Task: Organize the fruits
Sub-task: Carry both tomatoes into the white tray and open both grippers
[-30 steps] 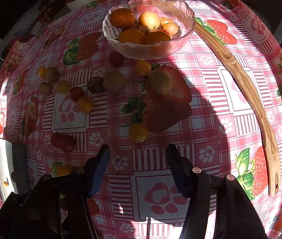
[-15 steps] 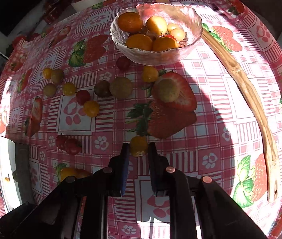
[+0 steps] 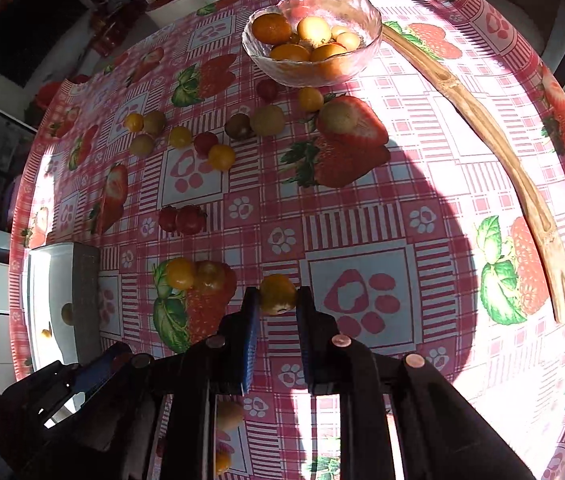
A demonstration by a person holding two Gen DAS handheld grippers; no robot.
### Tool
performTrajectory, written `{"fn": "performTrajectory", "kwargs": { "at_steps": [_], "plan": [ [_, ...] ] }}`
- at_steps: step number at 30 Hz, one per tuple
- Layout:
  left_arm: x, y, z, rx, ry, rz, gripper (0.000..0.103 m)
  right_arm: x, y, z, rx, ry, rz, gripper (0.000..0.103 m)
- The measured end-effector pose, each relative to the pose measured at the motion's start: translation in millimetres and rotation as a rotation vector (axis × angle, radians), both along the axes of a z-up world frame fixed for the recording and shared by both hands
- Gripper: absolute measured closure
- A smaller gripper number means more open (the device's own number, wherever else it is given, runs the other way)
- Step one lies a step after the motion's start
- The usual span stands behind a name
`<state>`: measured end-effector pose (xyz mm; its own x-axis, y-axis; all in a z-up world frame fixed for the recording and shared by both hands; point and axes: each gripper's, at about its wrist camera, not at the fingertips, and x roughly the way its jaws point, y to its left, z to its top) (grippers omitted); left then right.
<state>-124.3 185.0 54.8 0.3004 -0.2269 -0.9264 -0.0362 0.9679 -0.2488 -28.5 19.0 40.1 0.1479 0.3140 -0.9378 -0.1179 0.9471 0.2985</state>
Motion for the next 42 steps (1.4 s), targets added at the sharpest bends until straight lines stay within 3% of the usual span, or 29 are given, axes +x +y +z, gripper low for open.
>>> {"fn": "performTrajectory", "kwargs": {
  "at_steps": [15, 27, 34, 42],
  "plan": [
    [-35.1, 76.8, 17.2, 0.01, -0.021, 0.116, 0.081, -23.1, 81.3, 20.2, 0.035, 0.004, 0.117, 0.082],
    [-78.8, 166.8, -3.6, 0.086, 0.032, 0.276, 0.081, -38.5, 186.6, 28.9, 0.066, 0.005, 0.305, 0.082],
    [-101.6, 199.0, -19.5, 0.121, 0.07, 0.335, 0.081, -56.7, 244.5, 23.1, 0.08, 0.03, 0.417, 0.082],
    [-119.7, 213.5, -35.9, 0.142, 0.118, 0.359, 0.081, -80.8, 284.2, -6.6, 0.051, 0.108, 0.507, 0.082]
  ]
}}
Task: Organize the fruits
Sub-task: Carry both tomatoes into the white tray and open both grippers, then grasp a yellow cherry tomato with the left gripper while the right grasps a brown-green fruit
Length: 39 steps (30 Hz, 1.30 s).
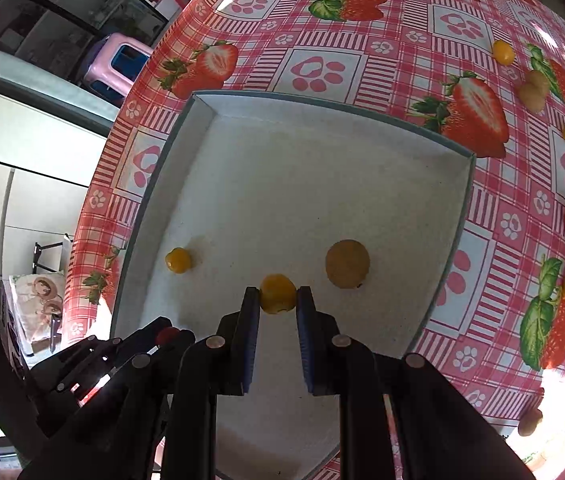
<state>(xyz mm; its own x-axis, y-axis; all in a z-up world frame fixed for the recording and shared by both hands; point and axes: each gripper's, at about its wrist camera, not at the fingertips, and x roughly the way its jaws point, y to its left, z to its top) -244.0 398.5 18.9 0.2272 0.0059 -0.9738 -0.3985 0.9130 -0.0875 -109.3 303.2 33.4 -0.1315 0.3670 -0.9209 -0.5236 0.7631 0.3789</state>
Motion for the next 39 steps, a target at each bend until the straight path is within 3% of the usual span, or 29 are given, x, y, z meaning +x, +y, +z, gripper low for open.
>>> {"fn": "performTrajectory", "kwargs": {
  "at_steps": [8, 10, 12, 14, 16, 22, 30, 39],
  "plan": [
    [-1.1, 1.3, -2.8, 0.019, 0.011, -0.015, 0.079, -7.4, 7.5, -16.6, -0.053, 0.001, 0.024, 0.082],
    [-0.2, -0.5, -2.7, 0.019, 0.01, -0.027, 0.069, -6.2, 11.7, -17.7, -0.056, 0.003, 0.025, 0.081],
    [-0.6, -3.2, -1.9, 0.056, 0.011, -0.023, 0.029, -5.8, 11.9, -18.3, -0.046, 0.014, 0.025, 0.078],
    [-1.7, -4.6, -0.1, 0.073, -0.002, -0.033, 0.029, -5.1, 11.7, -18.1, -0.035, 0.022, 0.026, 0.07],
    [-1.3, -4.2, -3.1, 0.064, 0.018, -0.039, 0.029, -4.8, 10.9, -16.3, -0.033, 0.013, 0.023, 0.048],
    [0.2, -7.0, -3.8, 0.064, 0.049, -0.052, 0.029, 1.1, -5.3, 3.1, 0.051, 0.03, -0.029, 0.022],
    [20.4, -37.8, 18.2, 0.114, 0.006, -0.155, 0.029, 17.9, -56.6, 33.1, 0.074, -0.019, -0.136, 0.022],
    [61.7, -96.4, 55.1, 0.094, -0.101, -0.29, 0.029, 44.4, -165.4, 36.7, -0.017, -0.079, -0.36, 0.022]
  ]
}}
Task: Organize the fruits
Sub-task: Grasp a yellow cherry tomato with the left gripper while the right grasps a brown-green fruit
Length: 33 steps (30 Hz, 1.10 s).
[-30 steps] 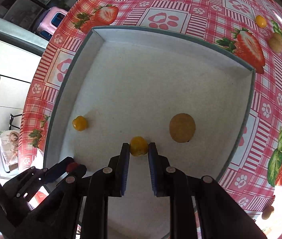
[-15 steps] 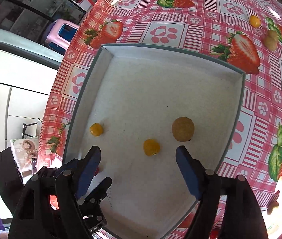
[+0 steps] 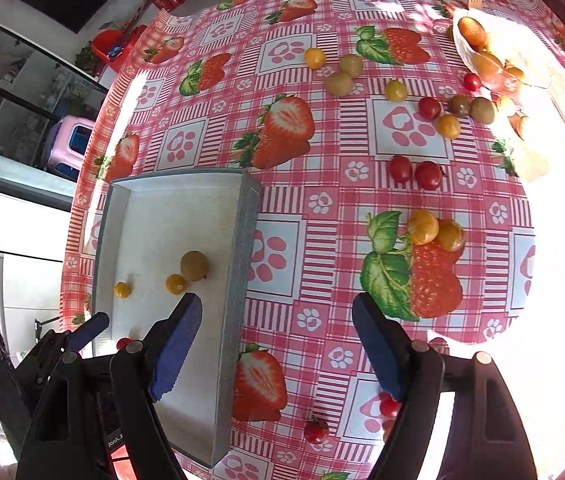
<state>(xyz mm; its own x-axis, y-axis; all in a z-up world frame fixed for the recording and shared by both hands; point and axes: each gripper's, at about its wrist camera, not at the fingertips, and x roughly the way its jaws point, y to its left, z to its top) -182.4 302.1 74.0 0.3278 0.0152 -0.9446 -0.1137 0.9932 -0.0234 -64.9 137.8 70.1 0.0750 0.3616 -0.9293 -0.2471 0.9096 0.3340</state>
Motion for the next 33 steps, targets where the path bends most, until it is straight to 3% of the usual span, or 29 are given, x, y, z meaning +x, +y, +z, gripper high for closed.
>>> {"fn": "performTrajectory", "kwargs": {
  "at_steps": [6, 12, 17, 23, 33],
  "plan": [
    [40.7, -58.6, 7.1, -0.053, -0.022, -0.065, 0.029, 24.5, -75.3, -6.7, -0.091, -0.027, -0.148, 0.022],
    [79.9, -111.9, -14.0, -0.077, -0.029, -0.127, 0.029, 43.6, -116.9, -20.2, -0.129, -0.021, -0.192, 0.022],
    [100.4, -132.7, -38.0, -0.051, -0.011, -0.159, 0.029, 54.7, -126.5, -30.4, -0.131, -0.026, -0.17, 0.023],
    [111.1, -140.2, -59.1, -0.044, 0.015, -0.171, 0.029, 73.6, -137.4, -46.5, -0.118, -0.016, -0.164, 0.041],
    [129.1, -161.2, -64.6, -0.015, -0.013, -0.184, 0.029, 105.2, -136.5, -58.9, -0.118, -0.067, -0.151, 0.042]
  ]
}}
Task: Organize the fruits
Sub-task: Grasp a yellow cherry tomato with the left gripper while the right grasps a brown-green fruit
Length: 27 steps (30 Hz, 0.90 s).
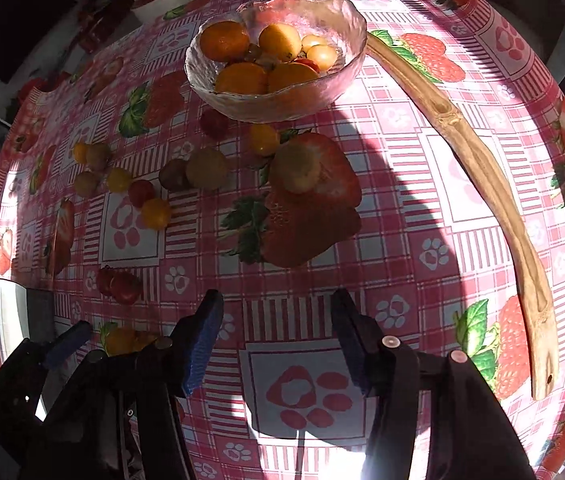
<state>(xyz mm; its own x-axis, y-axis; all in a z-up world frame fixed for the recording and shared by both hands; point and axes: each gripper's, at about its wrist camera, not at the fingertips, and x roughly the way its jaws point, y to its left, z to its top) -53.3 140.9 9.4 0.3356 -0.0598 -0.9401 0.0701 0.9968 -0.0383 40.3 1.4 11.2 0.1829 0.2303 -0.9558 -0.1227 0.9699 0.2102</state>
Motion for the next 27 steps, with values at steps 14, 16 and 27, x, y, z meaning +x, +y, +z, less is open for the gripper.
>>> {"fn": "performTrajectory", "kwargs": {
  "at_steps": [14, 16, 27],
  "plan": [
    [3.3, -1.5, 2.5, 0.022, -0.012, 0.055, 0.066, 45.1, 1.3, -0.3, -0.011, -0.07, -0.033, 0.067],
    [2.2, -2.7, 3.0, 0.021, -0.015, 0.05, 0.076, 47.3, 1.0, -0.9, -0.001, -0.073, -0.032, 0.074],
    [-7.8, 21.1, 4.3, -0.102, 0.025, 0.11, 0.076, 15.4, -6.2, 9.9, 0.05, -0.045, -0.022, 0.074]
  ]
}}
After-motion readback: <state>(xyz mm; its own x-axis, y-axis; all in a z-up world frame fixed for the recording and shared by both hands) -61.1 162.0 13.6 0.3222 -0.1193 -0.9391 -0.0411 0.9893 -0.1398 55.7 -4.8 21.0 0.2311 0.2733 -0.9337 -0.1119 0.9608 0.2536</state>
